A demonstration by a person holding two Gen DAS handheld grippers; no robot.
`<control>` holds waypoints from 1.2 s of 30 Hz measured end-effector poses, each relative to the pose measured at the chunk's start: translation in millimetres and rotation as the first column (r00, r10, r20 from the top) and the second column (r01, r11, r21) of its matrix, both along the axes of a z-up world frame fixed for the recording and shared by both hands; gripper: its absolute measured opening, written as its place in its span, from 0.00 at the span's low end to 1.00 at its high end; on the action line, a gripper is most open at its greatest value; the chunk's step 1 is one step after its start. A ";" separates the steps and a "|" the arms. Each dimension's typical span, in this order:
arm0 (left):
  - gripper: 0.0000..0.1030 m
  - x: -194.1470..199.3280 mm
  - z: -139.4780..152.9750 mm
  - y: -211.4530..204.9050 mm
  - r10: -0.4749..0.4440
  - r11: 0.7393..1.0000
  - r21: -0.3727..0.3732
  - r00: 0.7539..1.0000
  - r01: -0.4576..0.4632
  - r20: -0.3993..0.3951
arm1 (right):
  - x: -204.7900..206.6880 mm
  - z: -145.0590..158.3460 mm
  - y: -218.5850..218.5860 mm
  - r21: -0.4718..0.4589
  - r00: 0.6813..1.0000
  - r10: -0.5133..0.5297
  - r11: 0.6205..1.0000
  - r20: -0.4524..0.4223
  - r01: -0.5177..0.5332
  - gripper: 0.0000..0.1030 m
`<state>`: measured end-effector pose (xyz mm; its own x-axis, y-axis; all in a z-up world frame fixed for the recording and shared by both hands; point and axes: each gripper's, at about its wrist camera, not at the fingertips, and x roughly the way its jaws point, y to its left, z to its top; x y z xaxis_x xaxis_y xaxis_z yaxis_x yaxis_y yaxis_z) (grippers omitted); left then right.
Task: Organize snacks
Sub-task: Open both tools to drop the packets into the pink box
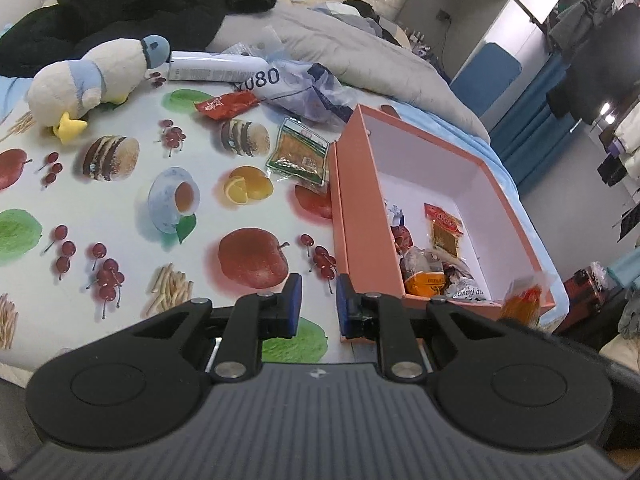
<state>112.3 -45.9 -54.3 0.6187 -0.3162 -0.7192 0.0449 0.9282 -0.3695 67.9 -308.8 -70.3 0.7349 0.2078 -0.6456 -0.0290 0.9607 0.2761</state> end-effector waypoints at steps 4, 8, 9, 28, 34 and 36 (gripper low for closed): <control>0.21 11.9 7.6 -12.6 -0.026 1.000 0.014 1.000 0.026 0.008 | 12.4 9.9 -7.3 0.004 1.000 -0.001 1.000 0.023 0.001 0.26; 0.21 27.7 17.0 -29.1 -0.054 0.998 0.029 0.998 0.053 0.022 | 28.3 22.8 -16.5 0.012 0.999 -0.001 1.000 0.048 0.000 0.26; 0.21 32.3 19.6 -33.6 -0.062 0.998 0.032 0.998 0.061 0.025 | 33.5 25.4 -18.8 0.010 0.998 0.001 1.000 0.055 -0.002 0.26; 0.22 152.0 19.8 -113.2 -0.183 0.979 0.097 0.983 0.179 0.032 | 145.0 -9.4 -75.3 -0.044 0.999 -0.048 0.998 -0.006 0.047 0.28; 0.22 160.0 16.7 -114.7 -0.187 0.976 0.114 0.982 0.184 0.020 | 156.8 -23.6 -81.9 -0.021 0.997 -0.058 0.998 -0.044 0.057 0.46; 0.22 155.6 20.5 -112.8 -0.187 0.977 0.114 0.982 0.182 0.028 | 155.2 -24.0 -82.8 -0.005 0.997 -0.061 0.998 -0.048 0.061 0.56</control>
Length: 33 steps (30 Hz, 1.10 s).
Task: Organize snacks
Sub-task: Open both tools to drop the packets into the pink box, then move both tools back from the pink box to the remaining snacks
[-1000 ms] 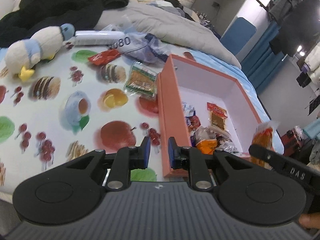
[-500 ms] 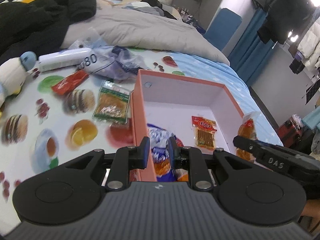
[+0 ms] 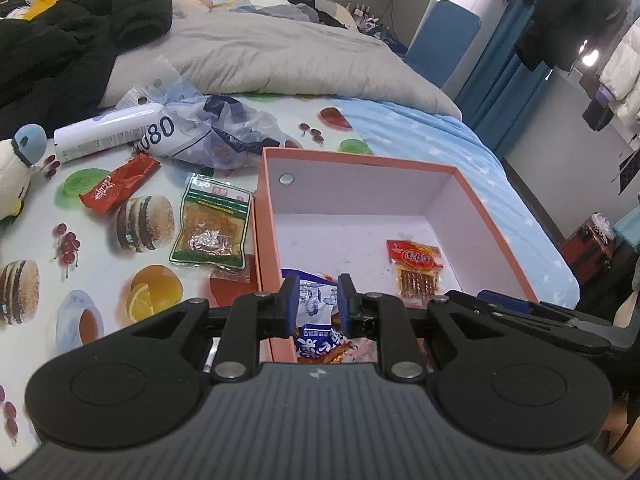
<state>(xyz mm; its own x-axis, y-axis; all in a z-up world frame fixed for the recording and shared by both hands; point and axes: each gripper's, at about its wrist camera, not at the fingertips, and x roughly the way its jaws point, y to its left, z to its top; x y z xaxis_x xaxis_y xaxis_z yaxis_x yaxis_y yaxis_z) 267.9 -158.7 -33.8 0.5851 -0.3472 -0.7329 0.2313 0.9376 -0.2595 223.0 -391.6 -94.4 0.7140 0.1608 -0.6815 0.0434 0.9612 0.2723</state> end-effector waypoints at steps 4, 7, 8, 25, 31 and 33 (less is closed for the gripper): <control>0.22 -20.3 14.5 6.6 -0.002 1.000 -0.005 1.000 0.002 0.031 | -13.6 8.3 0.0 0.028 1.000 -0.002 1.000 0.023 0.001 0.55; 0.22 -43.9 27.5 14.9 0.003 1.000 -0.015 0.998 -0.003 0.058 | -31.3 19.3 4.8 0.028 0.999 -0.005 1.000 0.051 0.003 0.55; 0.22 -52.8 32.1 17.5 0.004 1.000 -0.020 0.998 -0.003 0.065 | -38.6 23.6 7.1 0.029 0.998 -0.004 1.000 0.061 0.002 0.55; 0.22 -196.8 60.3 72.1 0.059 0.998 -0.039 0.986 -0.053 0.157 | -147.4 63.5 60.3 0.026 0.982 0.047 0.998 0.183 -0.053 0.56; 0.22 -235.3 54.7 86.3 0.097 0.995 -0.036 0.984 -0.092 0.151 | -175.5 60.7 81.4 0.022 0.978 0.103 0.994 0.184 -0.109 0.56; 0.22 -245.2 50.6 90.9 0.112 0.994 -0.035 0.983 -0.108 0.145 | -184.1 58.6 87.2 0.024 0.977 0.113 0.993 0.183 -0.119 0.56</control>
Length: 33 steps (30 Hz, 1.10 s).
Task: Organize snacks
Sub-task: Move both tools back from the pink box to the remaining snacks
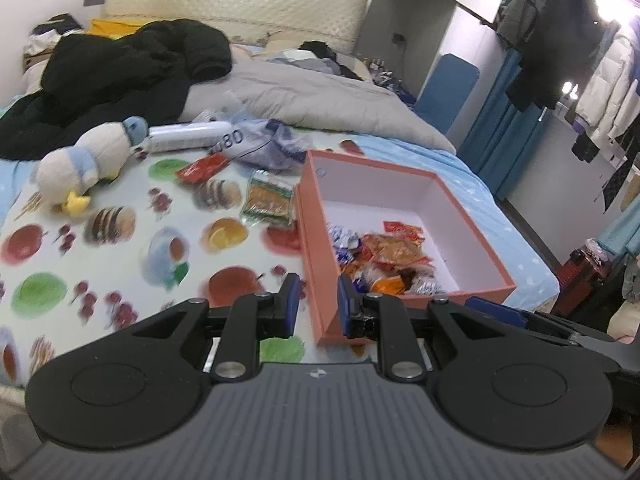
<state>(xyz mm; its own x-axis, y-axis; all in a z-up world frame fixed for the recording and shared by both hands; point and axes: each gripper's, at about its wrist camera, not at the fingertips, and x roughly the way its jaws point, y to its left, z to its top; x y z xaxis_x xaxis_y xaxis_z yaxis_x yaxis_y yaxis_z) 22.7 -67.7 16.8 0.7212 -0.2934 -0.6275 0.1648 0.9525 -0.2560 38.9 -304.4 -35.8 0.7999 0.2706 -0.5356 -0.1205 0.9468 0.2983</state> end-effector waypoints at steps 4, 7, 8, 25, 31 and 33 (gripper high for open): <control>0.22 -17.2 -8.5 14.1 0.037 0.999 -0.006 0.999 -0.037 -0.019 | -14.6 -6.8 11.1 0.006 1.000 0.023 1.000 -0.004 -0.023 0.56; 0.22 -24.3 -14.8 23.4 0.058 0.998 -0.006 0.998 -0.059 -0.033 | -20.0 -12.3 20.8 0.001 0.999 0.046 0.999 -0.015 -0.046 0.56; 0.22 -25.8 -16.9 26.3 0.063 0.998 -0.006 0.997 -0.063 -0.038 | -21.2 -13.4 23.4 0.001 0.998 0.055 0.998 -0.016 -0.055 0.56; 0.22 34.2 -30.1 59.1 0.096 0.995 -0.014 0.992 -0.098 -0.086 | 6.7 -17.7 54.1 -0.018 0.996 0.086 0.996 -0.034 -0.086 0.56; 0.22 79.2 -39.4 72.9 0.112 0.994 0.001 0.987 -0.113 -0.111 | 41.6 -18.0 68.5 -0.036 0.996 0.084 0.996 -0.032 -0.085 0.56; 0.22 96.0 -43.7 78.7 0.122 0.992 -0.002 0.986 -0.123 -0.117 | 56.3 -19.6 70.6 -0.034 0.996 0.076 0.996 -0.036 -0.078 0.55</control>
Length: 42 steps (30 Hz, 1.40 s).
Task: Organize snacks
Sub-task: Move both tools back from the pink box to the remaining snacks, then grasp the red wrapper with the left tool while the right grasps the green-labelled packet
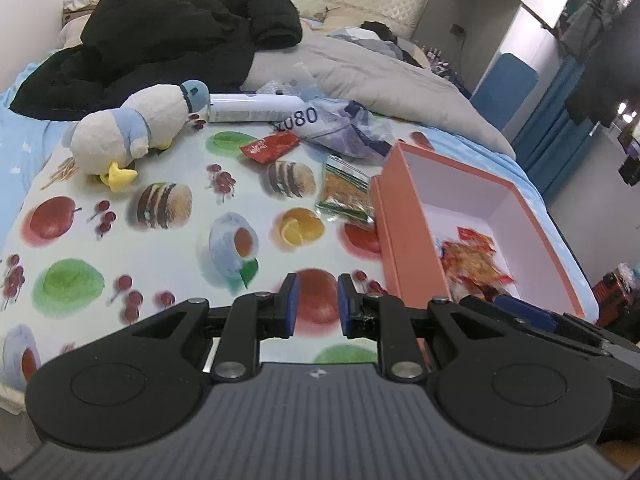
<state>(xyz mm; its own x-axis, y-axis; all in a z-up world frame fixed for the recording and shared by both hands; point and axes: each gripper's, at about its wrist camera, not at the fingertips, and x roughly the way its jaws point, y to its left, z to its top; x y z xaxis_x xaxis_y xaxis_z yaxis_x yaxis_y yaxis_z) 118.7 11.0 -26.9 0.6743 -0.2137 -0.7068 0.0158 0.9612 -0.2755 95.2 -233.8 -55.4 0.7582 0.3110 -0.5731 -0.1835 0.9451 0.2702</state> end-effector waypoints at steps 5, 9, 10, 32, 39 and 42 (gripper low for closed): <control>0.30 47.8 -16.7 12.6 0.008 1.000 0.013 1.000 -0.008 -0.019 | 32.3 -5.6 12.0 -0.019 1.000 0.006 1.000 0.008 -0.006 0.56; 0.42 96.4 -36.6 23.5 -0.002 0.999 0.037 0.999 0.003 -0.033 | 63.7 -14.7 29.4 -0.034 1.000 0.012 0.999 0.002 -0.012 0.56; 0.42 111.4 -42.8 26.7 -0.010 0.999 0.043 0.999 0.011 -0.038 | 72.0 -18.2 34.5 -0.037 1.000 0.009 0.999 0.000 -0.009 0.56; 0.60 352.3 -141.4 30.5 -0.268 0.943 0.180 0.960 0.278 -0.080 | 256.3 -126.1 91.0 -0.212 0.964 -0.264 0.944 -0.031 0.252 0.68; 0.60 389.4 -151.4 16.0 -0.321 0.916 0.231 0.945 0.328 -0.067 | 277.9 -142.9 106.6 -0.259 0.963 -0.268 0.931 -0.009 0.257 0.75; 0.59 404.5 -160.9 13.3 -0.331 0.910 0.240 0.941 0.338 -0.073 | 285.9 -150.7 110.3 -0.314 0.959 -0.285 0.910 0.005 0.272 0.75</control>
